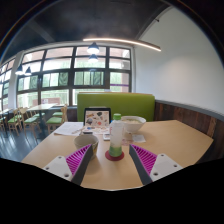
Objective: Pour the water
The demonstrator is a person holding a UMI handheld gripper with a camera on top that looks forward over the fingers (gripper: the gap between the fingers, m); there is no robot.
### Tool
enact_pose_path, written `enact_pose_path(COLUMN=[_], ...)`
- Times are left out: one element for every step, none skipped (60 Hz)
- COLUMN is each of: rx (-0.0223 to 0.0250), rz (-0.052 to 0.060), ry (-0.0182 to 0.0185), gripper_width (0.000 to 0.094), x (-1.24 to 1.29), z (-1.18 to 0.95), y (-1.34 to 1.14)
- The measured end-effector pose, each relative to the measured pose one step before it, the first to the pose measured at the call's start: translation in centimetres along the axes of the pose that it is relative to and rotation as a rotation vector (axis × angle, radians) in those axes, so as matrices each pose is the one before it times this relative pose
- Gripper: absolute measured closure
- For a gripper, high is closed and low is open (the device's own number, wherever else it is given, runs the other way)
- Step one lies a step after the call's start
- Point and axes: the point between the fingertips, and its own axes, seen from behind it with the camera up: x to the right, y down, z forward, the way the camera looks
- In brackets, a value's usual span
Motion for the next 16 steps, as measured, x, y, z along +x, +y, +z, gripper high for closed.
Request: enact_pose_path(rx=[0.00411, 0.00241, 0.00380, 0.00337, 0.00442, 0.00508, 0.00520, 0.00378, 0.00372, 0.00261, 0.00349, 0.00336, 0.00334, 0.00293, 0.00151, -0.00048], rz=[0.0002, -0.0005, -0.0013, -0.0015, -0.0011, -0.0003, 0.0003, 0.0009, 0.0012, 0.0021, 0.0021, 0.0025, 0.0034, 0.0043, 0.0041, 0.0036], ry=[-0.00302, -0.00100, -0.00270, -0.00300, -0.00328, -0.00344, -0.00394, -0.00414, -0.00449, -0.00282, -0.00463, -0.00603, -0.00637, -0.00453, -0.00385, -0.00326], gripper_width=[0.0107, 0.0109, 0.0109, 0.0108, 0.0108, 0.0107, 0.0108, 0.0105, 0.0107, 0.0108, 0.0107, 0.0108, 0.0108, 0.0106, 0.0108, 0.0106], x=[-0.180, -0.139, -0.115, -0.133, -0.157, -0.161, -0.184, -0.151, -0.152, -0.170, -0.074, -0.156, -0.160, -0.156, -0.118, -0.143], z=[0.088, -1.335, -0.783, -0.812, -0.731, -0.729, -0.701, -0.681, -0.087, -0.732, -0.412, -0.428, -0.392, -0.343, -0.381, -0.329], y=[0.093, -0.089, -0.054, -0.006, -0.058, -0.041, -0.051, -0.006, 0.053, 0.007, 0.026, 0.024, 0.022, -0.016, 0.020, 0.037])
